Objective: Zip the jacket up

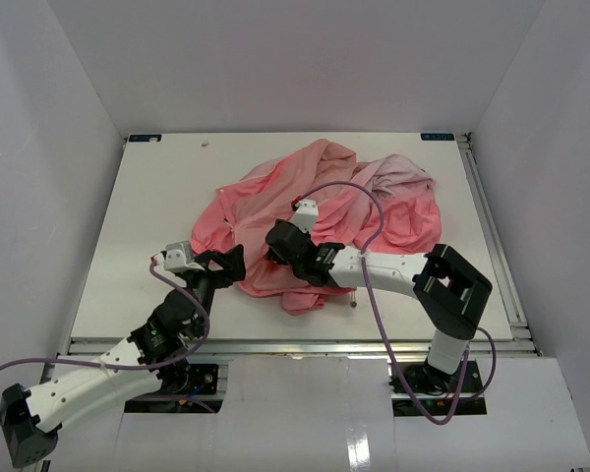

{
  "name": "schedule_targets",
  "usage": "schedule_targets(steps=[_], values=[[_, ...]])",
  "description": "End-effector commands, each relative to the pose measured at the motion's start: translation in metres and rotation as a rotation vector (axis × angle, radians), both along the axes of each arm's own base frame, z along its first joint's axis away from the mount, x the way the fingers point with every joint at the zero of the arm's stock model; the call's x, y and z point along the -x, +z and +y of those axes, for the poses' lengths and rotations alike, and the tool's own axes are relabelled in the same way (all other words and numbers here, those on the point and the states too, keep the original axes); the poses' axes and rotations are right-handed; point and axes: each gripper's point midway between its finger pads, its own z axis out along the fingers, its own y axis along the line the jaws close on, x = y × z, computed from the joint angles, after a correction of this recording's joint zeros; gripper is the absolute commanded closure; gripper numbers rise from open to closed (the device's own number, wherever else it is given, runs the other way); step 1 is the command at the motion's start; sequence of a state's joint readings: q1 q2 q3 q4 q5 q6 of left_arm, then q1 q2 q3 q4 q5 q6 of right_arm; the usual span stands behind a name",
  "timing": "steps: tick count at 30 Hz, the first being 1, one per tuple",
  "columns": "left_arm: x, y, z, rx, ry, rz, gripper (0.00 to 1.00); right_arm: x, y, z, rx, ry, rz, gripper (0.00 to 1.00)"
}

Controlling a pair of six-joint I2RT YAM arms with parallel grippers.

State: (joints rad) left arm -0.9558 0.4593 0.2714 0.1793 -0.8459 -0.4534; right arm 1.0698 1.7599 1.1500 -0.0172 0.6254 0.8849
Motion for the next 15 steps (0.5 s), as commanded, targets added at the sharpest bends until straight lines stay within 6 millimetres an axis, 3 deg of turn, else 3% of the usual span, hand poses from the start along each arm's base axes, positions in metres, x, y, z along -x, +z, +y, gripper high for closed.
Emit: schedule_targets(steps=[1,7,12,15], values=[[0.0,0.002,0.0,0.0,0.001,0.0,0.02,-0.011,0.009,0.003,-0.052,-0.061,-0.046,0.56],[0.003,0.004,-0.015,-0.006,-0.084,-0.02,0.02,-0.015,-0.012,-0.013,-0.026,-0.086,-0.015,0.64],[0.007,0.008,-0.045,-0.035,-0.234,-0.05,0.03,-0.012,-0.012,-0.015,0.003,0.035,-0.064,0.89],[0.011,0.009,-0.064,-0.057,-0.326,-0.037,0.04,-0.005,-0.015,-0.037,0.047,0.086,-0.079,0.92]])
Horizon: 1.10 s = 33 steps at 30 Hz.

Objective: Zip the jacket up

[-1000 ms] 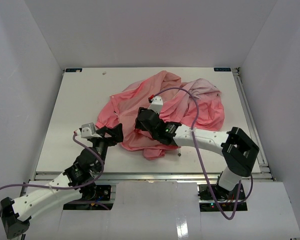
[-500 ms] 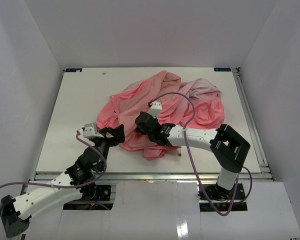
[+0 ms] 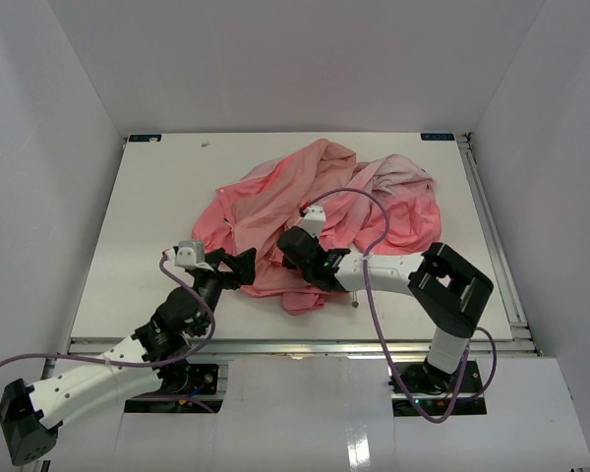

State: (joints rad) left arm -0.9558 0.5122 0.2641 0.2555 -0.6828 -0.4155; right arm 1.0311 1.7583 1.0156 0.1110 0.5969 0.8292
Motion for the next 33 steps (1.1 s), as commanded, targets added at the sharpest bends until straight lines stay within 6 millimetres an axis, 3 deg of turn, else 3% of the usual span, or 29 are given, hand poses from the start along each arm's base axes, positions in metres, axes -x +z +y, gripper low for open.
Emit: schedule_targets(steps=[1,4,7,12,19,26,33], values=[[0.009,0.009,-0.038,-0.033,-0.194,-0.013,0.04,0.002,0.017,-0.021,0.009,0.099,-0.085,0.92],[0.012,0.009,-0.059,-0.045,-0.279,0.017,0.05,0.015,0.036,-0.032,-0.044,0.206,-0.156,0.92],[0.015,-0.001,-0.075,-0.083,-0.343,0.081,0.07,0.034,0.032,-0.047,-0.05,0.279,-0.183,0.92],[0.01,-0.016,-0.095,-0.154,-0.424,0.166,0.07,0.048,0.045,-0.061,-0.081,0.325,-0.229,0.92],[-0.005,-0.03,-0.106,-0.168,-0.491,0.253,0.08,0.063,0.075,-0.073,-0.143,0.39,-0.32,0.92],[-0.014,-0.022,-0.121,-0.15,-0.654,0.264,0.07,0.072,0.082,-0.084,-0.17,0.428,-0.353,0.92],[-0.007,-0.026,-0.147,-0.162,-0.836,0.268,0.09,0.078,0.073,-0.095,-0.169,0.423,-0.353,0.92]])
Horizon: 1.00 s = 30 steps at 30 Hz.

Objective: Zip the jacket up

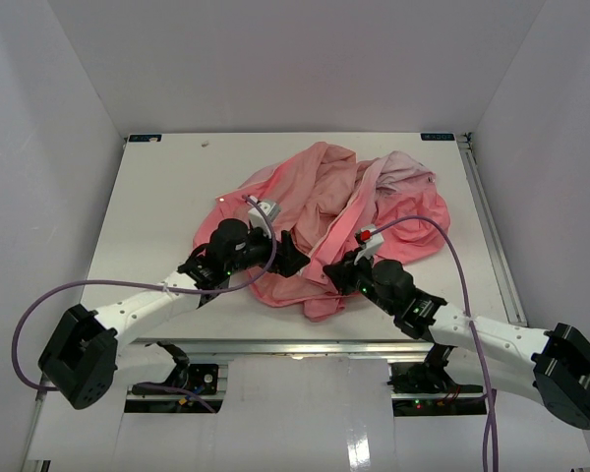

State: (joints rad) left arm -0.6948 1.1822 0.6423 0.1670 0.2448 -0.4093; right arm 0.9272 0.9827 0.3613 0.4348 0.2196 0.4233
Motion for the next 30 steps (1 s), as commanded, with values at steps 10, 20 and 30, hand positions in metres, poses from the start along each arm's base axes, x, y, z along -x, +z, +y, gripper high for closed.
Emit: schedule_targets(steps=[10,20,30], values=[[0.016,0.006,-0.04,0.053,-0.281,0.031,0.24,0.005,0.003,-0.011,-0.029,0.007,-0.045,0.92],[-0.004,0.012,-0.044,0.026,-0.242,0.049,0.42,0.006,-0.005,-0.018,-0.021,-0.013,-0.038,0.92],[0.022,0.011,-0.041,0.058,-0.295,0.155,0.6,0.003,-0.004,-0.018,-0.021,-0.023,-0.039,0.92]])
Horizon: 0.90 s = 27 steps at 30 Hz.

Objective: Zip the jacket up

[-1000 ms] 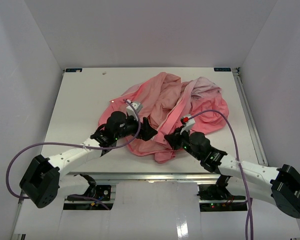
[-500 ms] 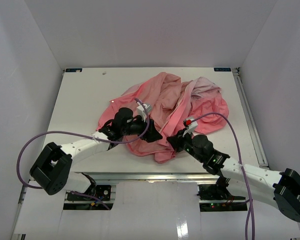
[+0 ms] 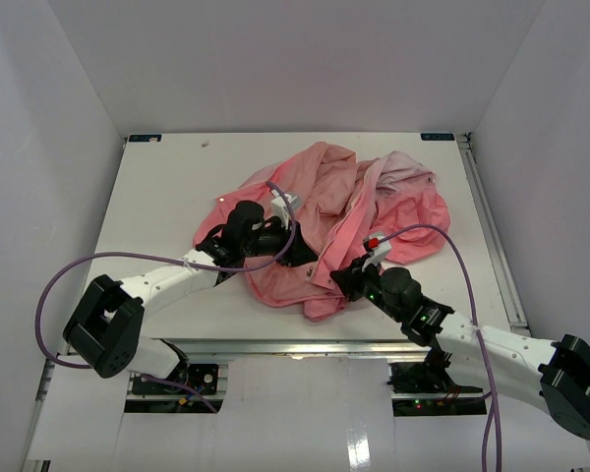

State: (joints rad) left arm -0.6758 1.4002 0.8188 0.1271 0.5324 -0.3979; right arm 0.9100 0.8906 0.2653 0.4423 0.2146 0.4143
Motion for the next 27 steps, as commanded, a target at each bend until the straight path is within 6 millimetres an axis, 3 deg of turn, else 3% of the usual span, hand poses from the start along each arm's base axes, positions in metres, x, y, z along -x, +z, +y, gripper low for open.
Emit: schedule_targets(steps=[1,5,9,16,27], values=[[0.017,0.012,0.002,0.029,-0.041,0.051,0.59,-0.005,0.01,0.001,-0.024,-0.014,-0.031,0.92],[0.021,0.006,0.003,0.017,-0.053,0.086,0.63,-0.005,0.012,0.001,-0.027,-0.013,-0.035,0.92],[0.011,-0.006,0.014,-0.06,0.036,0.094,0.69,-0.005,0.014,0.0,-0.029,-0.013,-0.041,0.92],[0.006,-0.007,0.013,-0.071,0.049,0.086,0.72,-0.006,0.015,0.001,-0.031,-0.011,-0.043,0.92],[0.038,0.028,0.002,0.083,-0.113,0.085,0.7,-0.007,0.012,0.002,-0.021,-0.008,-0.034,0.92]])
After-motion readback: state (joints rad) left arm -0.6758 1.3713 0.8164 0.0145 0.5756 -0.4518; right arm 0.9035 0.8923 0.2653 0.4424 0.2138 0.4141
